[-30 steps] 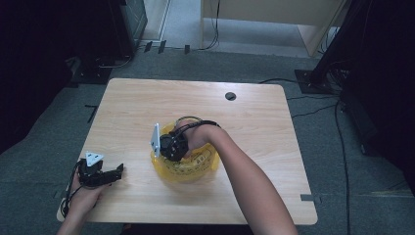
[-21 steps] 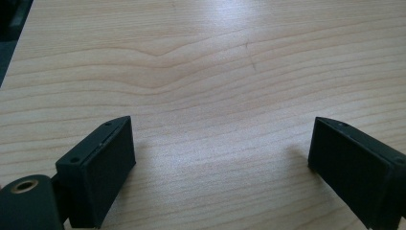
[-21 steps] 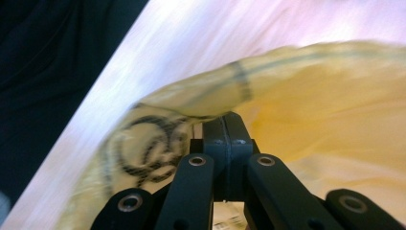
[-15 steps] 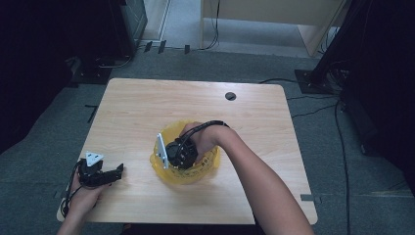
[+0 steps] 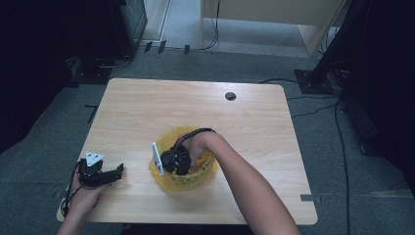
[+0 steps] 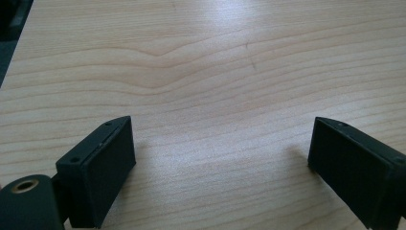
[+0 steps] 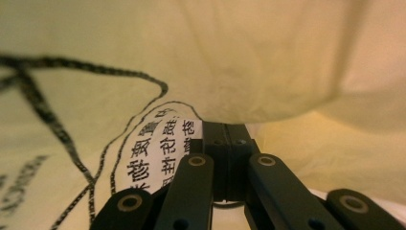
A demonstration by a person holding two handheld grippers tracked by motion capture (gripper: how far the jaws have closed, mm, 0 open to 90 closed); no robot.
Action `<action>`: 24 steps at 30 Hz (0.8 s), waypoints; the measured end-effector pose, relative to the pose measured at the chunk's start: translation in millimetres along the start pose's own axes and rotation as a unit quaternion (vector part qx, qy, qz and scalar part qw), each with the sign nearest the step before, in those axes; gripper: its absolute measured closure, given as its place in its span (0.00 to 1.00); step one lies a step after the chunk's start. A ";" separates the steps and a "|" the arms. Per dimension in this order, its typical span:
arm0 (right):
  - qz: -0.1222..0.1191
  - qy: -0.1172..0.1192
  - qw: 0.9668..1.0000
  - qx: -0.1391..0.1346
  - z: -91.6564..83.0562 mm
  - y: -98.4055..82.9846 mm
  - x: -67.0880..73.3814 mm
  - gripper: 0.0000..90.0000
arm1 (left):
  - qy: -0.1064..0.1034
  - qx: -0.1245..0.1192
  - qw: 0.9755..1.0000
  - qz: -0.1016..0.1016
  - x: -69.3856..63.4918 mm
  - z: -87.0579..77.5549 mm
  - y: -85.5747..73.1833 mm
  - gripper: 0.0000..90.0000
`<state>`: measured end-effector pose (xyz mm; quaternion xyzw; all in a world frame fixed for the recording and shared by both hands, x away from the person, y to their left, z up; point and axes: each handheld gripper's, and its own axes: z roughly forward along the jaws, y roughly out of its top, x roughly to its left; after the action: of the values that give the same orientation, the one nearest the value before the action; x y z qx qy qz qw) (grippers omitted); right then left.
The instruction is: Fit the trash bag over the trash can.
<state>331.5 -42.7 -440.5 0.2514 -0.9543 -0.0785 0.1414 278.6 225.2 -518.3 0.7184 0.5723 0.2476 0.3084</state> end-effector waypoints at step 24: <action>-0.011 -0.041 0.997 -0.057 -15.5 3.0 0.8 1.00 | 0.000 0.000 1.000 0.000 0.0 0.0 0.1 0.09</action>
<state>334.3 -41.8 -425.0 0.2499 -0.9504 -0.1445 0.1159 278.6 225.2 -518.2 0.7187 0.5722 0.2475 0.3079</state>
